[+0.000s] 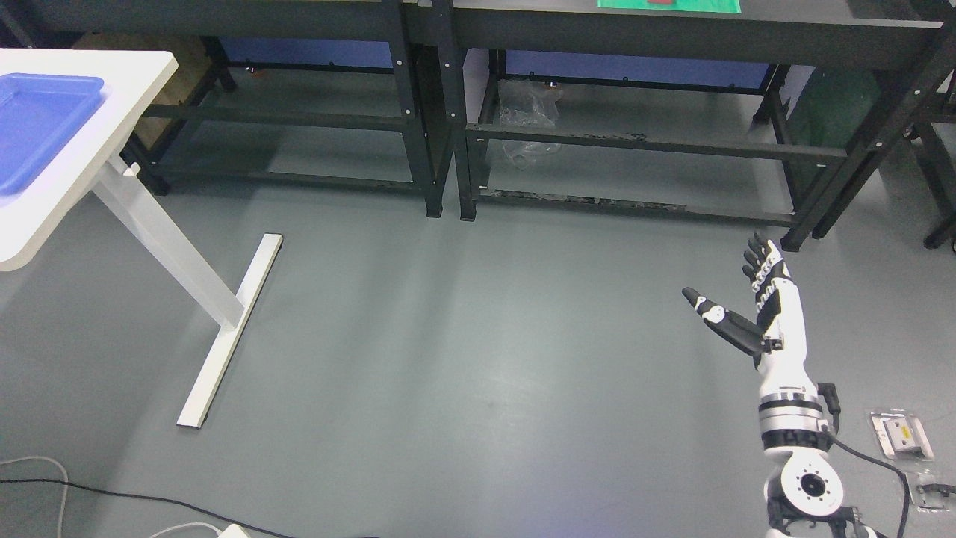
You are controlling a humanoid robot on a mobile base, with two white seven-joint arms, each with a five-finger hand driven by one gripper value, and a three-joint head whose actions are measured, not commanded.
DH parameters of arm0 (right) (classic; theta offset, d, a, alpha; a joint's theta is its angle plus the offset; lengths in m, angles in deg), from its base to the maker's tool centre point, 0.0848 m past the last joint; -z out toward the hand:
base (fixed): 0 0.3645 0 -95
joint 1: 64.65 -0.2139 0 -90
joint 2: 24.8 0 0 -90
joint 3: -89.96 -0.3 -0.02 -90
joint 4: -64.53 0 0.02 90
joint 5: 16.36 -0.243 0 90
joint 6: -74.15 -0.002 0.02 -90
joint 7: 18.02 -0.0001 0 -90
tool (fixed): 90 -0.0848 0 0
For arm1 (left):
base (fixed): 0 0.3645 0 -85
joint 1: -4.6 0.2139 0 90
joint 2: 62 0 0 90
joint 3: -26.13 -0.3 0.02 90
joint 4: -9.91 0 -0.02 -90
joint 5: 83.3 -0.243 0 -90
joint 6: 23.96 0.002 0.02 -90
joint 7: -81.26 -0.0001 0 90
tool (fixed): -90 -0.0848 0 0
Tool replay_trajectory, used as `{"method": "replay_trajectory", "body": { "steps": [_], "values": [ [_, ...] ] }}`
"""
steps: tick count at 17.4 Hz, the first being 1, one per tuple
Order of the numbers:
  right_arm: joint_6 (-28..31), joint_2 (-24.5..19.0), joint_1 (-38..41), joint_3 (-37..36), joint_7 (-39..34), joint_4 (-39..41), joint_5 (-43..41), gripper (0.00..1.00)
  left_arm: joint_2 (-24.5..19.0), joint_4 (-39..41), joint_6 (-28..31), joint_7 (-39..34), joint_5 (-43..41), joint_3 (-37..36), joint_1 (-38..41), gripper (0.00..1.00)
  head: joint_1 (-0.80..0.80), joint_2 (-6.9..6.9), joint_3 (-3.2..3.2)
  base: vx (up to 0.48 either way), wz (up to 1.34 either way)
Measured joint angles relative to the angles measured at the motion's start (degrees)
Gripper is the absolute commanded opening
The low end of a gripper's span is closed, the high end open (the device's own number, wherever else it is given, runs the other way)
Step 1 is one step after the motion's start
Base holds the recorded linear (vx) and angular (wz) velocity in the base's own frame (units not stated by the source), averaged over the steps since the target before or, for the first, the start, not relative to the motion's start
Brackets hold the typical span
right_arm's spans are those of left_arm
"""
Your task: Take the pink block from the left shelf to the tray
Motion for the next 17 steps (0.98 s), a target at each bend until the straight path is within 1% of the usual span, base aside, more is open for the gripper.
{"method": "replay_trajectory", "body": {
  "steps": [2,5,9,12,17],
  "values": [
    [-0.1,0.0,-0.6,0.0,2.9,0.3,3.2,0.99,0.0,0.0,0.0,0.0,0.0,0.0,0.0,1.00,0.00,0.00,0.00,0.000,0.00],
    [-0.2,0.0,-1.1,-0.1,5.3,1.0,7.8,0.99,0.0,0.0,0.0,0.0,0.0,0.0,0.0,1.00,0.00,0.00,0.00,0.005,0.00],
    [-0.1,0.0,-1.5,-0.1,6.3,2.1,14.1,1.00,0.0,0.0,0.0,0.0,0.0,0.0,0.0,1.00,0.00,0.00,0.00,0.029,0.00],
    [-1.8,0.0,-1.7,-0.1,6.6,2.6,18.6,0.99,0.0,0.0,0.0,0.0,0.0,0.0,0.0,1.00,0.00,0.00,0.00,0.057,-0.03],
    [-2.4,0.0,-1.8,-0.2,5.9,3.2,26.1,0.98,0.0,0.0,0.0,0.0,0.0,0.0,0.0,1.00,0.00,0.00,0.00,0.077,0.00]
  ]
}}
